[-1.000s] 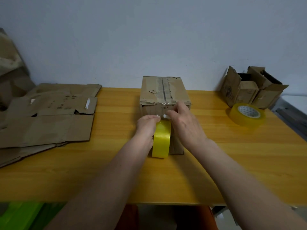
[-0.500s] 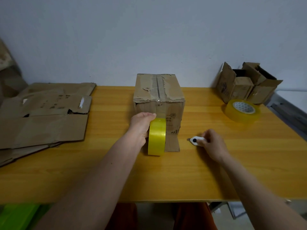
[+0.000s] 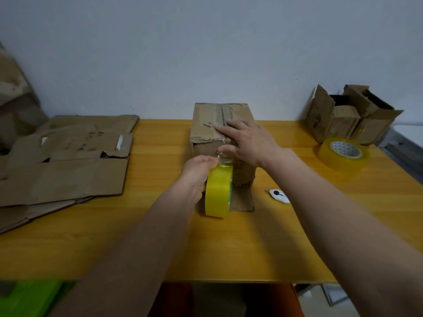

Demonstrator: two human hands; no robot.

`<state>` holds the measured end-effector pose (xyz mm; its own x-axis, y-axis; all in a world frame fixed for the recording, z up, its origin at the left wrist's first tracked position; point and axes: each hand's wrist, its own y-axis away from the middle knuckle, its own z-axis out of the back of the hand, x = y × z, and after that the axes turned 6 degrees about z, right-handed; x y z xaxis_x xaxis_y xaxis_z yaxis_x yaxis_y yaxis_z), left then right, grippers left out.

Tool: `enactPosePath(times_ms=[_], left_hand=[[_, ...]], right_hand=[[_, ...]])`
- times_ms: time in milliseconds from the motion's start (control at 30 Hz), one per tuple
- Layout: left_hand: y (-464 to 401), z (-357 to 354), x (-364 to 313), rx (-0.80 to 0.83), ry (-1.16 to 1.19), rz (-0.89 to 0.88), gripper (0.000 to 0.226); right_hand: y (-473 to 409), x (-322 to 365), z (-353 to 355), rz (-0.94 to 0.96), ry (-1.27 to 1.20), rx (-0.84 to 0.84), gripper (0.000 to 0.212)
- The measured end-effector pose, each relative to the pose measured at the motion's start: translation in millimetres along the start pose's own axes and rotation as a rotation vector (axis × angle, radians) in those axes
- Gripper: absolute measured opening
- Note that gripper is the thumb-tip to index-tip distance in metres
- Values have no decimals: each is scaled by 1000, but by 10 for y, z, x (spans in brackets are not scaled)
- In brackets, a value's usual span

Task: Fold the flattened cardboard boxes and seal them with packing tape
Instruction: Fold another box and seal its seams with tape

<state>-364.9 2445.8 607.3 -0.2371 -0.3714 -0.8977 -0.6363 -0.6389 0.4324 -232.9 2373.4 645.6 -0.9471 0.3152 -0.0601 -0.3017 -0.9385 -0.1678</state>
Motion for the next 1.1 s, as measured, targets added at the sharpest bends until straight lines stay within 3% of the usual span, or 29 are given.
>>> enactPosePath(times_ms=[267, 433, 500, 600, 633, 767, 833, 933, 1100], left_hand=[[27, 57, -87, 8, -33, 27, 4], [132, 214, 3, 3, -16, 13, 5], [170, 244, 77, -3, -3, -13, 5], [181, 253, 166, -35, -10, -68, 5], [194, 248, 186, -52, -12, -85, 5], [259, 174, 253, -119, -34, -163, 7], [315, 126, 279, -175, -77, -245, 8], [368, 120, 330, -178, -81, -421, 15], [406, 185, 406, -111, -122, -508, 12]], right_hand=[[-18, -56, -47, 0, -14, -55, 62], [-41, -38, -42, -17, 13, -6, 62], [39, 11, -15, 15, -4, -110, 61], [338, 219, -112, -2, -267, -576, 39], [436, 308, -178, -73, -383, -640, 29], [610, 557, -376, -417, -1069, -341, 19], [642, 588, -367, -548, -1404, -325, 15], [664, 619, -336, -637, -1742, -282, 25], [685, 669, -292, -699, -1801, -199, 32]])
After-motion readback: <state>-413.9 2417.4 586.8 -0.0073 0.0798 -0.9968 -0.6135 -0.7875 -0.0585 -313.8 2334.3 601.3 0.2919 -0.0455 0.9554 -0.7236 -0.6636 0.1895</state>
